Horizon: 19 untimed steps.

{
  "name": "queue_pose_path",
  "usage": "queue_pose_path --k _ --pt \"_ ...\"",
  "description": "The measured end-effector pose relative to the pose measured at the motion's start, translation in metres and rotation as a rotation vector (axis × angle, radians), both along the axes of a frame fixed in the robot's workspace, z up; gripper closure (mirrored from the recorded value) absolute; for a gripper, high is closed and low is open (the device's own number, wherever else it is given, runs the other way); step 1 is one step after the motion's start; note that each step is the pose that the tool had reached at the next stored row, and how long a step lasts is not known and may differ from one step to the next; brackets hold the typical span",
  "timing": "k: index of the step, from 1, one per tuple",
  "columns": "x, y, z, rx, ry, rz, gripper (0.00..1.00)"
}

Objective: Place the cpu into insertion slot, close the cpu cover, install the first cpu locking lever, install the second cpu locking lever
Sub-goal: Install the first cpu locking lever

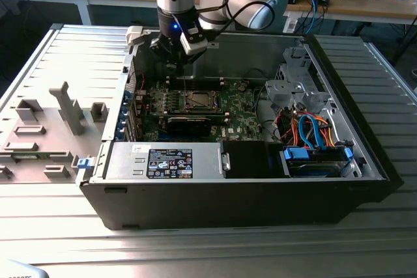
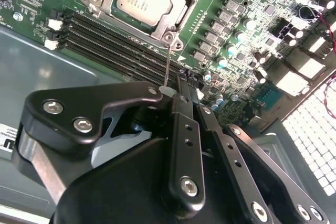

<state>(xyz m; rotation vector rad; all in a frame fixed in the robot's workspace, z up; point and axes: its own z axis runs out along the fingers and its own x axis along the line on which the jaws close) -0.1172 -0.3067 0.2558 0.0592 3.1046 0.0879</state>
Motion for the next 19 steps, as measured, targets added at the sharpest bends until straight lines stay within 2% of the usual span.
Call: queue_pose_path --k 19 --pt "0.0125 0.0 0.0 0.0 0.0006 0.001 0.89"
